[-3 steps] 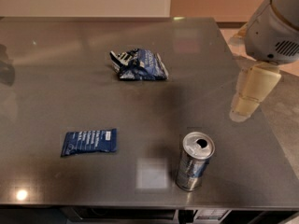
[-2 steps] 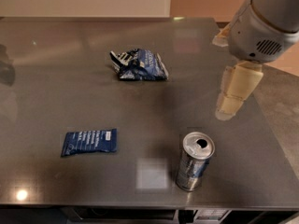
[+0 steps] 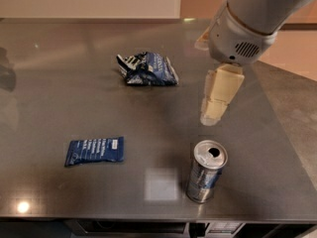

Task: Move rxbar blueberry near blue chip bag

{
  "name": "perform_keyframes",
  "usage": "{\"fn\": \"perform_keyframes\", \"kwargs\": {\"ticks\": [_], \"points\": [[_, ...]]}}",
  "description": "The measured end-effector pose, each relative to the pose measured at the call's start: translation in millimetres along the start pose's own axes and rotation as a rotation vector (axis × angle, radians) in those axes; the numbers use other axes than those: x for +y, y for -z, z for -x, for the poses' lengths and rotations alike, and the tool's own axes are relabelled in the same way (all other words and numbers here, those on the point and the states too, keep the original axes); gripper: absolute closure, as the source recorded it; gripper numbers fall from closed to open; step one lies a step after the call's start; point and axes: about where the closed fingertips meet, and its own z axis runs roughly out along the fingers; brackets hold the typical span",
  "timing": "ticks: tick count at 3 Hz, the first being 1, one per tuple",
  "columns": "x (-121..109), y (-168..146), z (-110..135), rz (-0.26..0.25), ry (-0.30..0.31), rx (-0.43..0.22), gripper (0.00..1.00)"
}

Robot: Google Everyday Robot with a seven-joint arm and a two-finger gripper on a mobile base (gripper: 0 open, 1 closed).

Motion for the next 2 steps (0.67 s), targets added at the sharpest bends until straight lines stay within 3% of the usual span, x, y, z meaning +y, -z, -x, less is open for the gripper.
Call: {"fn": "perform_keyframes", "kwargs": {"ticks": [2], "points": [[-2, -29, 39, 0.049, 0.085, -0.055, 0.00]]}}
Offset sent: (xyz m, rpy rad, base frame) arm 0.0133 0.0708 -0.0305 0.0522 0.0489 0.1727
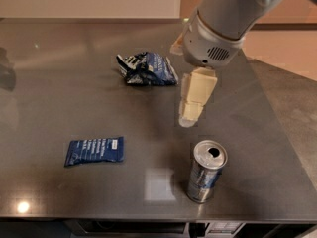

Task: Move rxbar blueberry near blue chip bag

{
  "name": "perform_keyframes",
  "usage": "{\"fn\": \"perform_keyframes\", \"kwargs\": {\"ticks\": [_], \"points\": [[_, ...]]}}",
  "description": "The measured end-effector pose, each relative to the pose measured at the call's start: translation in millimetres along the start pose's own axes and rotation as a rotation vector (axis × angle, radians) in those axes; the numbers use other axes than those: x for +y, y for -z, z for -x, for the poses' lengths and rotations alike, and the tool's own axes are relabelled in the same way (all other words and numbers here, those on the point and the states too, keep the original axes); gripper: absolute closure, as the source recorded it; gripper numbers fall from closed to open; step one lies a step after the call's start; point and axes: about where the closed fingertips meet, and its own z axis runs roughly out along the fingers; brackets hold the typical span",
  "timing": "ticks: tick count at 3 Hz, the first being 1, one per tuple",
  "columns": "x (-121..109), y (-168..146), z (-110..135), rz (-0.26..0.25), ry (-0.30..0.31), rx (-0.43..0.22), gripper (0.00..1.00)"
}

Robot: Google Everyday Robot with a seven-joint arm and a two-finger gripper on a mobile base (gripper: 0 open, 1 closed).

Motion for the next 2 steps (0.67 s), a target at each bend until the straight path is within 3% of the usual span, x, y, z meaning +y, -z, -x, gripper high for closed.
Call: {"fn": "perform_keyframes", "kwargs": {"ticks": [2], "points": [[1, -42, 37, 0.068, 0.090, -0.053, 0.00]]}}
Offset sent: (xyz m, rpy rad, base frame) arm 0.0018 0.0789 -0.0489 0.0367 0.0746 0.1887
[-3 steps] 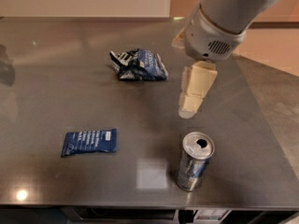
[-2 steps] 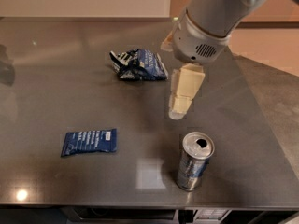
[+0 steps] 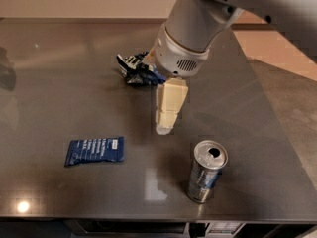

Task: Move rxbar blueberry near blue chip bag

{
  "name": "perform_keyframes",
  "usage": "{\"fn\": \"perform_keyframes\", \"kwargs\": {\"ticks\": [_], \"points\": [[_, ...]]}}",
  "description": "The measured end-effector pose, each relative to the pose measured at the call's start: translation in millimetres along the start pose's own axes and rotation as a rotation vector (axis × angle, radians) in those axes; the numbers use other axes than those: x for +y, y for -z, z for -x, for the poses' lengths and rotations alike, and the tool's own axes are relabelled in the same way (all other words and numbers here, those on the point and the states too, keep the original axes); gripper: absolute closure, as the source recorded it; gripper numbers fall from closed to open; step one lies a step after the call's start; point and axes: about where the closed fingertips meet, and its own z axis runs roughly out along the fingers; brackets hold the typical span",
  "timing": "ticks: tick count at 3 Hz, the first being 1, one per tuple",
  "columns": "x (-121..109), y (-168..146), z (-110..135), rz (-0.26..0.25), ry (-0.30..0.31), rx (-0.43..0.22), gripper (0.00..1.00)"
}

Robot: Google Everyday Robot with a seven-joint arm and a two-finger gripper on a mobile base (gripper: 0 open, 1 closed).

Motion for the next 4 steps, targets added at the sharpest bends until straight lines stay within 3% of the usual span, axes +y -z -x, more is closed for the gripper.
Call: {"fn": "perform_keyframes", "kwargs": {"ticks": [2, 4], "points": [[27, -58, 39, 0.093, 0.066, 0.043, 0.00], [61, -101, 72, 0.152, 0.079, 0.077, 0.00]]}}
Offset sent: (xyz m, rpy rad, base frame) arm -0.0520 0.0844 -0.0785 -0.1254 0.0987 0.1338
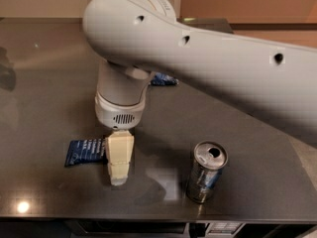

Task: Move rxbar blueberry near blue chip bag

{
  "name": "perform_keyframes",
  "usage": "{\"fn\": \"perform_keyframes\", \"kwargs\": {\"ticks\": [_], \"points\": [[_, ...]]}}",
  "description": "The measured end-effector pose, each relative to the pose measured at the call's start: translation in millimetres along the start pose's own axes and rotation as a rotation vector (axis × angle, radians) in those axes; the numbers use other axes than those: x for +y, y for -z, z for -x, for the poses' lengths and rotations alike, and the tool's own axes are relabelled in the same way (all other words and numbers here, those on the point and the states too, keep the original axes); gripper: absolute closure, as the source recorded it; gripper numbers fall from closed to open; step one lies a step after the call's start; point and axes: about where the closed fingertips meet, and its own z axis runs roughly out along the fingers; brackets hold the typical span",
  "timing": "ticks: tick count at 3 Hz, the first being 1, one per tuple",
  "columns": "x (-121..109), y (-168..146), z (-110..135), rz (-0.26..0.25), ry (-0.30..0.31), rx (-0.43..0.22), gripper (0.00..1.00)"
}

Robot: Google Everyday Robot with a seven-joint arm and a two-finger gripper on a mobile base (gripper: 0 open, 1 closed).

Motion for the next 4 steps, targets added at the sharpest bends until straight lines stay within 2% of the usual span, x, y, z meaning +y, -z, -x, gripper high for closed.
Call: {"fn": "perform_keyframes", "kwargs": {"ticks": [2, 3, 4], "points": [[3, -24, 23, 0.035, 0.031, 0.021, 0.00], [-1, -35, 25, 0.073, 0.036, 0.030, 0.18], [-4, -40, 23, 0.098, 0.037, 0.036, 0.43]]}}
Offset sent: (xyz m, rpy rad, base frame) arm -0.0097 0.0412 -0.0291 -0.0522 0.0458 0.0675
